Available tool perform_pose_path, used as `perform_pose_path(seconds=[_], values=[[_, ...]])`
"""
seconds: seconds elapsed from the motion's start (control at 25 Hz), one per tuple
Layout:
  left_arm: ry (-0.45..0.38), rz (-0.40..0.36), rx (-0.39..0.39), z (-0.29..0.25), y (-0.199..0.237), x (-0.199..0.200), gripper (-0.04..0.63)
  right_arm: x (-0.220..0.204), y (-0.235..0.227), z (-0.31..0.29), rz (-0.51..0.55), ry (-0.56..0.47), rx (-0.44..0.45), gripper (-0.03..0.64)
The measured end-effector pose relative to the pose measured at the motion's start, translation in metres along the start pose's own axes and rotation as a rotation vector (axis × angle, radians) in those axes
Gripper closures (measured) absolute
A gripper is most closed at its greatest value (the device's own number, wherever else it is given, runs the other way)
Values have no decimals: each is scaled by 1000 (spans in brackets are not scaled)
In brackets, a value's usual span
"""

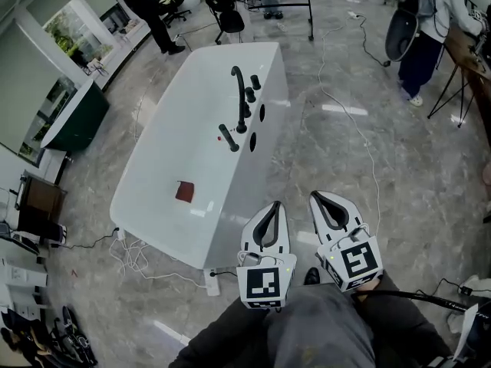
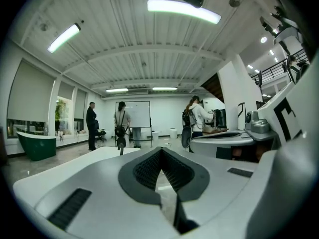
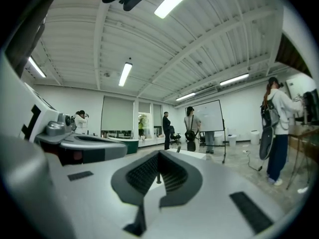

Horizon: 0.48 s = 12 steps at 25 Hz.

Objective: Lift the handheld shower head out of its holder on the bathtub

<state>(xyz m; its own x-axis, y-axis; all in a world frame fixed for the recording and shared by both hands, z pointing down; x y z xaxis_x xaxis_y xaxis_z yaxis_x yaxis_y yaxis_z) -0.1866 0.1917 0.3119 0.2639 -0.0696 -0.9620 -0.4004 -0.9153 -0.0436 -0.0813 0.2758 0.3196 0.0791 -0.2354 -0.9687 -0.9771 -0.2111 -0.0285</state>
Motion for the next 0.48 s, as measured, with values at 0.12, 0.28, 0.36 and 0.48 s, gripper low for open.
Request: perform_pose_path(seconds=[0.12, 0.28, 0.36, 0.48], values=[[23, 21, 15, -7, -6, -7, 592, -10, -15, 1, -13, 32, 1, 614], [38, 30, 19, -18, -6, -3, 592, -9, -26, -2, -15, 53, 6, 614], [38, 28, 18, -26, -8, 0, 592, -8, -33, -6, -13, 52, 13, 614], [53, 29, 19, -46, -7, -7, 592, -14, -48, -20, -12, 60, 24, 614]])
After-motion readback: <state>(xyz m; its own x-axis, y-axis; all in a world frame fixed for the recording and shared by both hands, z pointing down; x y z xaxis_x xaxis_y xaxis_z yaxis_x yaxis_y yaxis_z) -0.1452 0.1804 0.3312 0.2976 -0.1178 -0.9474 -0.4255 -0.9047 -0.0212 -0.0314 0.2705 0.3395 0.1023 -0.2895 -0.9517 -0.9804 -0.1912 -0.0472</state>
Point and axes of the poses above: the fingertips, and each gripper's own axes: z backward along the fingers, y to its left, x out of its top, the point moved 7 cm from there along z, backward along the fingers, and after that the axes turned 9 degrees about y, right-handed, at the moved point
